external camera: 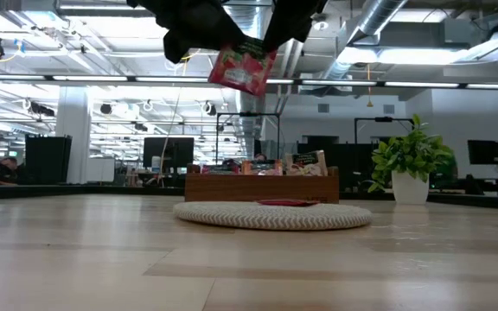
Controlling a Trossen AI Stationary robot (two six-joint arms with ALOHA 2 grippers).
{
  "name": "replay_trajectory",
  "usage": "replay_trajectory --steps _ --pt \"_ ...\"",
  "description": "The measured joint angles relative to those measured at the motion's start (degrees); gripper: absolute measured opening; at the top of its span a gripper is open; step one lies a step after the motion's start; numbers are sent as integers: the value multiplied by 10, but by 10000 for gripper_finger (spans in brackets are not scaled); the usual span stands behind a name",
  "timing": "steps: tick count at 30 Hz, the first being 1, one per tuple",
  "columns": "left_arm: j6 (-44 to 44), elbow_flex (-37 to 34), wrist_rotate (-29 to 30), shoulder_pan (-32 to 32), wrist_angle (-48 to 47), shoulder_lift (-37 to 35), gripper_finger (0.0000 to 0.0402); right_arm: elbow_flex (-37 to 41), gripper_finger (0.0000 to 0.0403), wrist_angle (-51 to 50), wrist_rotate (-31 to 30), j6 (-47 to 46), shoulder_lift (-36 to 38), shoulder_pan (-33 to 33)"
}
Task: Pick & Place Tea
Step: Put the red tea bag into the left section of the wooden organizer
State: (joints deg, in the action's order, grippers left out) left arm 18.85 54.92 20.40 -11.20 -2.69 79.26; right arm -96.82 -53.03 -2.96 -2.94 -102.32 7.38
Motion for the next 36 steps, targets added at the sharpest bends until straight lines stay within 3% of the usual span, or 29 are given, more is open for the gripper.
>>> replay_trajectory --steps 10,21,31,36 --pt "2 0 -11 0 3 0 4 0 0 4 0 0 0 0" --pt "19 0 5 0 3 0 0 0 3 5 0 6 0 0" --pt "8 0 72 14 -68 0 0 0 77 -112 -7 21 0 0" --pt "12 -8 85 49 -92 0 0 5 79 -154 -32 14 9 9"
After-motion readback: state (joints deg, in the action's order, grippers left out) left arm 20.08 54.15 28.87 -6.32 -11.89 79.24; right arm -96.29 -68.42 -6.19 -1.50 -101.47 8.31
